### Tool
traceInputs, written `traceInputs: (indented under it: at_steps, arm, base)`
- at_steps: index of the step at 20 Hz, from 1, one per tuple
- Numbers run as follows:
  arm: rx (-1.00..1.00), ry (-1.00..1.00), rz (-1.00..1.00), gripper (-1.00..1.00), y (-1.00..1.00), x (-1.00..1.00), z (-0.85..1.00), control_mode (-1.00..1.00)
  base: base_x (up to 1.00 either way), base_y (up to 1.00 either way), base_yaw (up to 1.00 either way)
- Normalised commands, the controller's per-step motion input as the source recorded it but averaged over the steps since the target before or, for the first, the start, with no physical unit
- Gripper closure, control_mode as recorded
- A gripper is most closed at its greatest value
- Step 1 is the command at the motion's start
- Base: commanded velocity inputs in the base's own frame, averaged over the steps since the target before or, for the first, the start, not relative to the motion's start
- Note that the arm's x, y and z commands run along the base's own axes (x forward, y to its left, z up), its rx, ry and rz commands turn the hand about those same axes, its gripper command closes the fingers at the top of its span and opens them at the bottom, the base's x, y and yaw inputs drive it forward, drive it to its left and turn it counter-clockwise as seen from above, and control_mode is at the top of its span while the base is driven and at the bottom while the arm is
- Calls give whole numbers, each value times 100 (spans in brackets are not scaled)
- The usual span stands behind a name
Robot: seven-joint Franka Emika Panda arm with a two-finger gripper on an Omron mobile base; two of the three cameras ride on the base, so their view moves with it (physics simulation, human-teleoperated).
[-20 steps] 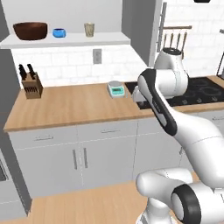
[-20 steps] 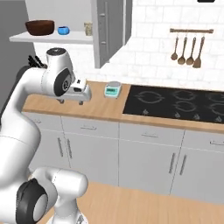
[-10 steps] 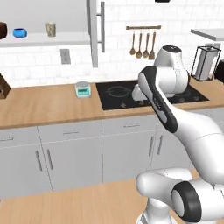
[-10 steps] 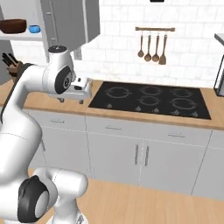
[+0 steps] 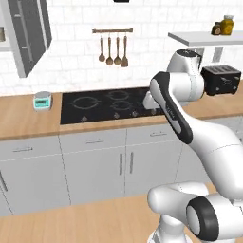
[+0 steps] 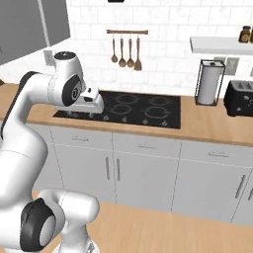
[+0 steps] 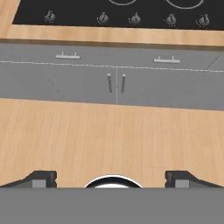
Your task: Gather all objects into one cabinet and sort the glasses and bowls to opposite sides.
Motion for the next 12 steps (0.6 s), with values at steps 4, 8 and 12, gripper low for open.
traceInputs:
  at_steps: [4,8,12]
  arm:
    - [0,0,0,-100,0,0,0,100]
    - [0,0,0,-100,0,0,0,100]
    - [0,0,0,-100,0,0,0,100]
  base:
    - [-1,-100,-2]
    - [-4,-100,0]
    - [-3,-100,0]
